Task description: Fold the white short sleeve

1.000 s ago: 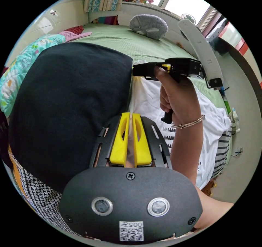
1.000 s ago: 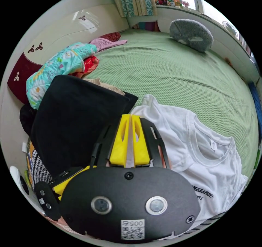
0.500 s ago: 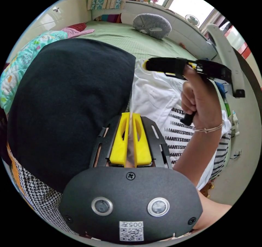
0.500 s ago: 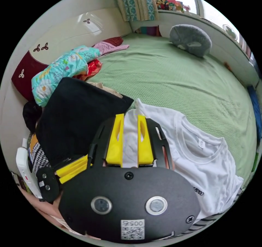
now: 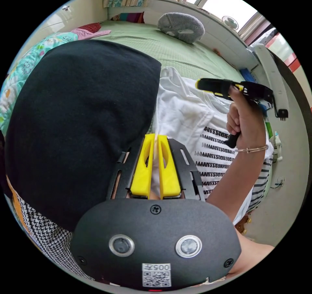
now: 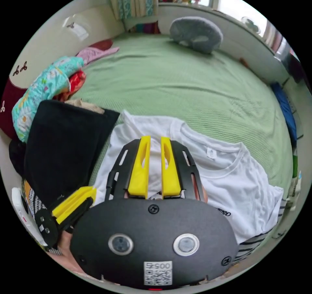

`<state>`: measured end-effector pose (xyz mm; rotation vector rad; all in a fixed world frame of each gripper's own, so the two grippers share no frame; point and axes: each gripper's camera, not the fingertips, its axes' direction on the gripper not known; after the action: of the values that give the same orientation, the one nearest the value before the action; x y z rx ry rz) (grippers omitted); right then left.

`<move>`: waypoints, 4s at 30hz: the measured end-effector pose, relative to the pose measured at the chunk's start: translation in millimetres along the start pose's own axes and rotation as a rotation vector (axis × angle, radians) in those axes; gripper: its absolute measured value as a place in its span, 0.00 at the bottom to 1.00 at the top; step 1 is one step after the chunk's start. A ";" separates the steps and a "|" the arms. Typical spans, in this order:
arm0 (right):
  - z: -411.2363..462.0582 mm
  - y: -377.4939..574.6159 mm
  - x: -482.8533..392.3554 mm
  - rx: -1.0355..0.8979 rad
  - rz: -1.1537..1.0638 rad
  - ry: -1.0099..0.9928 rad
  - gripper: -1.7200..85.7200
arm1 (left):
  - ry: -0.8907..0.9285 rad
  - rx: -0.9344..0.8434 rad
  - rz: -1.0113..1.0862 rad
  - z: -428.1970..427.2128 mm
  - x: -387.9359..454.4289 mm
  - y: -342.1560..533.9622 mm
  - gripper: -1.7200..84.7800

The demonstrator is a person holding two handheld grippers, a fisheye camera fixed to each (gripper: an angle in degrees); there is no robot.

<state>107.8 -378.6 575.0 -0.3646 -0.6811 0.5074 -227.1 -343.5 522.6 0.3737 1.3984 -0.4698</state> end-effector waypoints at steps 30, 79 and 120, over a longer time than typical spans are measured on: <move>86.5 -117.7 38.4 -0.175 -0.350 -0.246 0.14 | 0.109 -0.034 -0.001 10.7 -20.3 -8.0 0.06; 96.1 -232.4 -49.5 -0.347 -0.286 -0.236 0.04 | 0.131 -0.040 -0.008 26.4 -25.4 -19.5 0.05; 40.5 -62.3 -64.8 -0.096 -0.332 -0.136 0.02 | 0.100 -0.050 -0.005 38.3 -22.2 -33.4 0.04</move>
<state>57.5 -459.2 601.4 -0.3010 -0.8809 0.1848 -214.5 -389.6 550.7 0.3572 1.5059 -0.4239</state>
